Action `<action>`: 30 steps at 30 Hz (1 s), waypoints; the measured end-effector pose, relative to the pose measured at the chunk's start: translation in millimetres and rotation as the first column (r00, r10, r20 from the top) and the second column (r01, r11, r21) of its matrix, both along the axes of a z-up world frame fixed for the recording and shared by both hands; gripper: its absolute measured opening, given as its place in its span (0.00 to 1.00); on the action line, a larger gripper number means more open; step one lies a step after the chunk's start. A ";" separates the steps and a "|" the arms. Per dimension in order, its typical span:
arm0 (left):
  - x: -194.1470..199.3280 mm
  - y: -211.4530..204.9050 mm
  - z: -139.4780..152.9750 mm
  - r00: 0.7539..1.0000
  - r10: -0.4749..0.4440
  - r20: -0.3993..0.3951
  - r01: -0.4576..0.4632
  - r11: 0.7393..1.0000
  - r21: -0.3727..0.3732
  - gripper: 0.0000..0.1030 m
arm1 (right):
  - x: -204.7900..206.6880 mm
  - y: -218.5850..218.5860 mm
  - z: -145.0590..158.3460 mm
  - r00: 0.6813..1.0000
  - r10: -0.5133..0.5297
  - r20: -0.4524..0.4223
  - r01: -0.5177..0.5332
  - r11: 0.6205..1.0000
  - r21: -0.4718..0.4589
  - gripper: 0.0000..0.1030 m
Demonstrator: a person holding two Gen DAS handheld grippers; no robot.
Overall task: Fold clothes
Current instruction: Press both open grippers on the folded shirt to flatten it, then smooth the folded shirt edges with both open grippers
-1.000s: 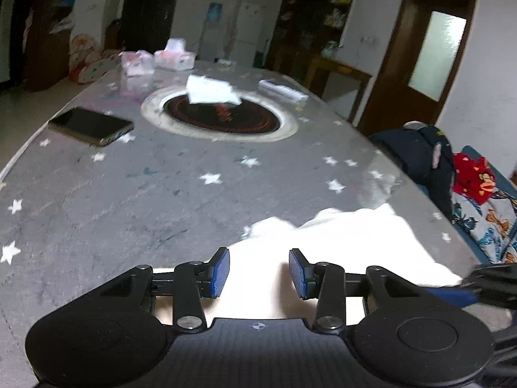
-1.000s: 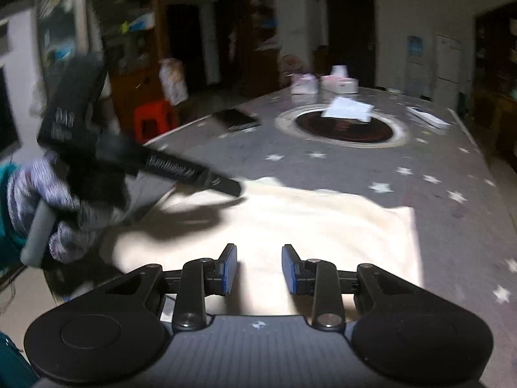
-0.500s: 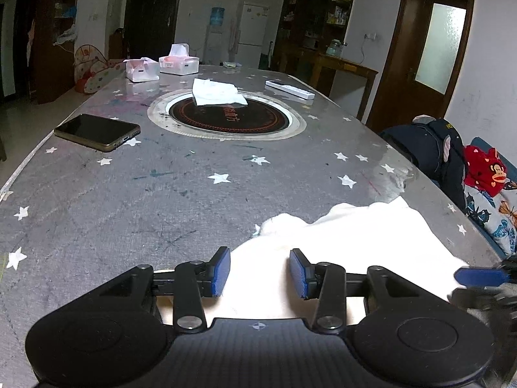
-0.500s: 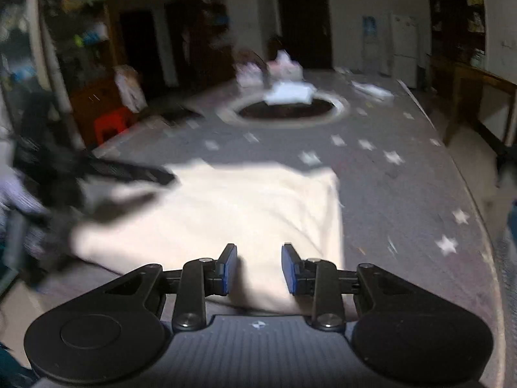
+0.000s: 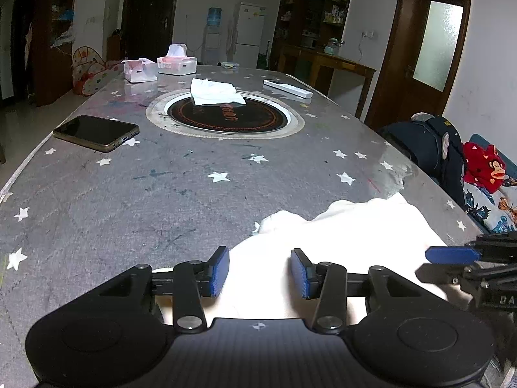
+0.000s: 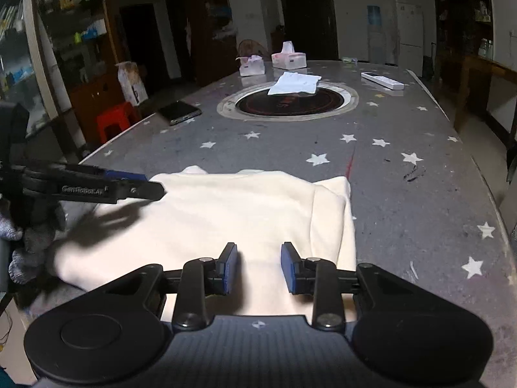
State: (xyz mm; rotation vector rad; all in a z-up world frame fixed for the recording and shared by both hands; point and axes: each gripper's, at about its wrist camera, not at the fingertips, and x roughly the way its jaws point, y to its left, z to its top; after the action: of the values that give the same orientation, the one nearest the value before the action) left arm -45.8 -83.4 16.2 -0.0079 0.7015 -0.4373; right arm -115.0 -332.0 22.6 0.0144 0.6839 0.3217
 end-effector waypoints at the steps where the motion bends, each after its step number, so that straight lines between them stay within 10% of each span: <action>1: -0.2 -0.1 -0.2 1.000 -0.002 0.002 0.002 1.000 0.001 0.45 | 3.4 0.6 0.7 1.000 0.001 0.001 -0.001 1.000 0.002 0.28; 16: -2.6 -2.0 -1.4 1.000 -0.014 0.018 0.014 1.000 0.009 0.50 | 70.5 10.7 -9.5 1.000 -0.029 -0.012 0.029 0.999 -0.015 0.25; 30: -39.9 2.9 16.6 0.994 -0.064 0.085 0.062 0.998 0.025 0.53 | 34.9 43.5 0.9 0.996 0.084 0.037 -0.080 0.992 -0.098 0.30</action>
State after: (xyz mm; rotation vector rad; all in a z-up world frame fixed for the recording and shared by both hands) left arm -85.7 -80.5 32.8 0.0535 0.6237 -0.4880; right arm -80.1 -288.5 23.5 -0.1127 0.6595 0.3668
